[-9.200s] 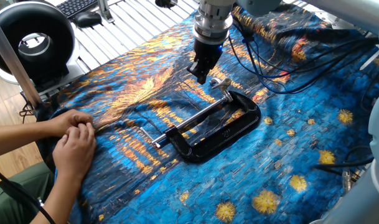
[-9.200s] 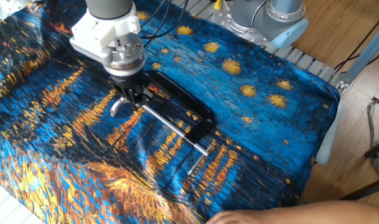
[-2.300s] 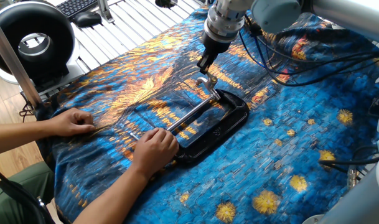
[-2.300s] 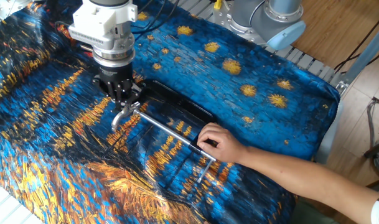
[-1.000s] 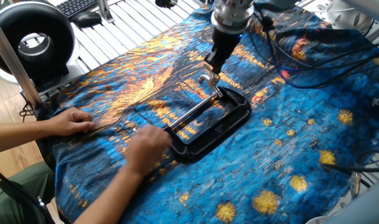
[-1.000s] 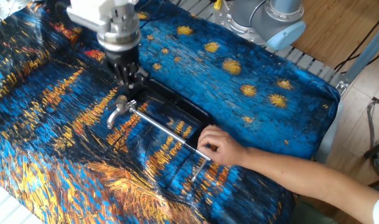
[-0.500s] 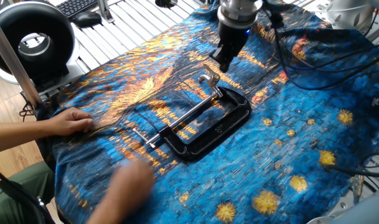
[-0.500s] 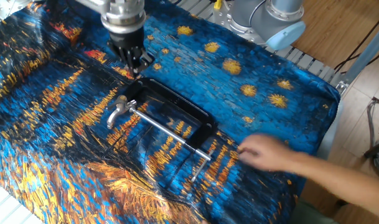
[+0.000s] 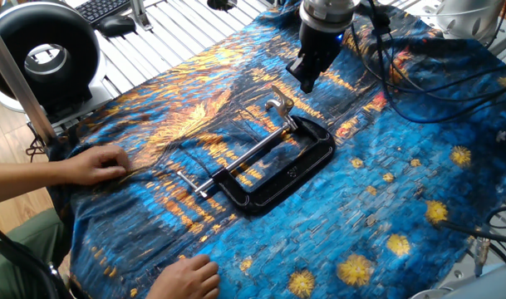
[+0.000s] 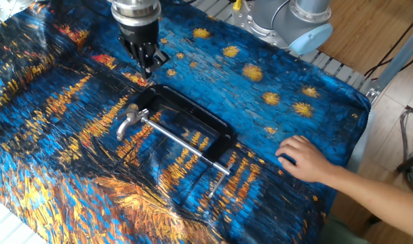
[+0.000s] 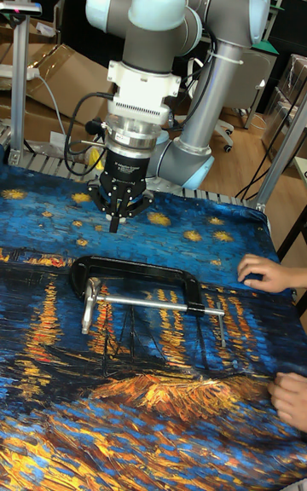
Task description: Turn off the water tap
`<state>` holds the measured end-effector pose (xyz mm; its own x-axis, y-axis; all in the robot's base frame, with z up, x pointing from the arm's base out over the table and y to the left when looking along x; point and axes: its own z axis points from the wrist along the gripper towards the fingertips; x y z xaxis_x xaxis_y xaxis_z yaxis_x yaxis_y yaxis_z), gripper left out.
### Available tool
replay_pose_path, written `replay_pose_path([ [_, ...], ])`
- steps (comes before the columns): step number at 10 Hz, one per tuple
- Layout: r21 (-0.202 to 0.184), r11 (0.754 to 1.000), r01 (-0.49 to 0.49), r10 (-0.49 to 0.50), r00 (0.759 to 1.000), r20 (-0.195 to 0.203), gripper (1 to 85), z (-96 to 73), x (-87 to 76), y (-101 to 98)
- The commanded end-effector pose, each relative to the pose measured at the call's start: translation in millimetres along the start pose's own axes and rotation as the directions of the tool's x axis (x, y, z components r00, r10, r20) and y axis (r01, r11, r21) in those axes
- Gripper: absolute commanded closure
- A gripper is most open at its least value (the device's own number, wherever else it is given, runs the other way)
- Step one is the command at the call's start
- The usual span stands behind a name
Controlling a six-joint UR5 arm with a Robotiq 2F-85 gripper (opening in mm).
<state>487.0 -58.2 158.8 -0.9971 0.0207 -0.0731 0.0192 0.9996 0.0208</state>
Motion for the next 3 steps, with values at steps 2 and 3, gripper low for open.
replay_pose_path([
  [2, 0.017, 1.000, 0.020, -0.020, 1.000, -0.003, 84.3, 8.6, -0.2, -4.5],
  [3, 0.021, 0.999, 0.028, -0.028, 1.000, -0.004, 84.3, 8.7, -0.2, -5.7],
])
